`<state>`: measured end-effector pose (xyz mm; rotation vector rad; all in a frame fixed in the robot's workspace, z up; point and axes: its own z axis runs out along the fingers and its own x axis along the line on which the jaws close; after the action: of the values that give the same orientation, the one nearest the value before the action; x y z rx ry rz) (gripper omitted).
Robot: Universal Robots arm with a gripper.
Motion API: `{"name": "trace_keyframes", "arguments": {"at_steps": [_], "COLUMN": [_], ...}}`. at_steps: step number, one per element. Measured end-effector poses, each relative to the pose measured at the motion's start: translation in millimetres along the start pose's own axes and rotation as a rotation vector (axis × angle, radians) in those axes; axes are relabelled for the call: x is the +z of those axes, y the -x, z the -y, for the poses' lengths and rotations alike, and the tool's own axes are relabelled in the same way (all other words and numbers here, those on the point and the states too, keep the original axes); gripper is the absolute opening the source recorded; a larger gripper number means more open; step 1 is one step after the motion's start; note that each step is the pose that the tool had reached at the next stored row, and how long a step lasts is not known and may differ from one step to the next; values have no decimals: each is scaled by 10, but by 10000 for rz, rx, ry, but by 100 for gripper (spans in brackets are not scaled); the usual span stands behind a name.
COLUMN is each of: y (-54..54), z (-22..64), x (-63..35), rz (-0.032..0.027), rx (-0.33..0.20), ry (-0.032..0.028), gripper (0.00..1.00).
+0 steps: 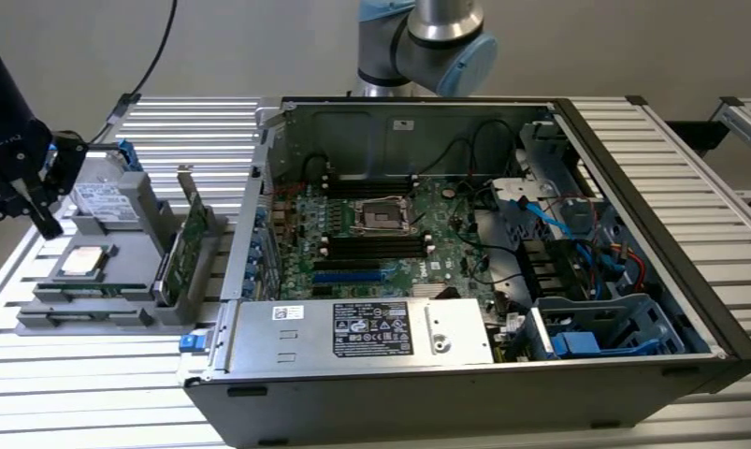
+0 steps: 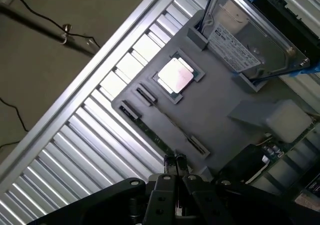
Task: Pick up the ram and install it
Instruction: 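Pick up the ram and move it above insertion slot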
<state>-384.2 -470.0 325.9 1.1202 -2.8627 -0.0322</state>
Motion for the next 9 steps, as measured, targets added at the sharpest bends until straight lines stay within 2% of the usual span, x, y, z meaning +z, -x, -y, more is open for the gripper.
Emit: {"name": "trace_keyframes", "arguments": {"at_steps": [9], "y": [3], "z": [2], "x": [51], "rz": [-71], "rx": [-1632], "ry": [-90], "gripper": [10]}}
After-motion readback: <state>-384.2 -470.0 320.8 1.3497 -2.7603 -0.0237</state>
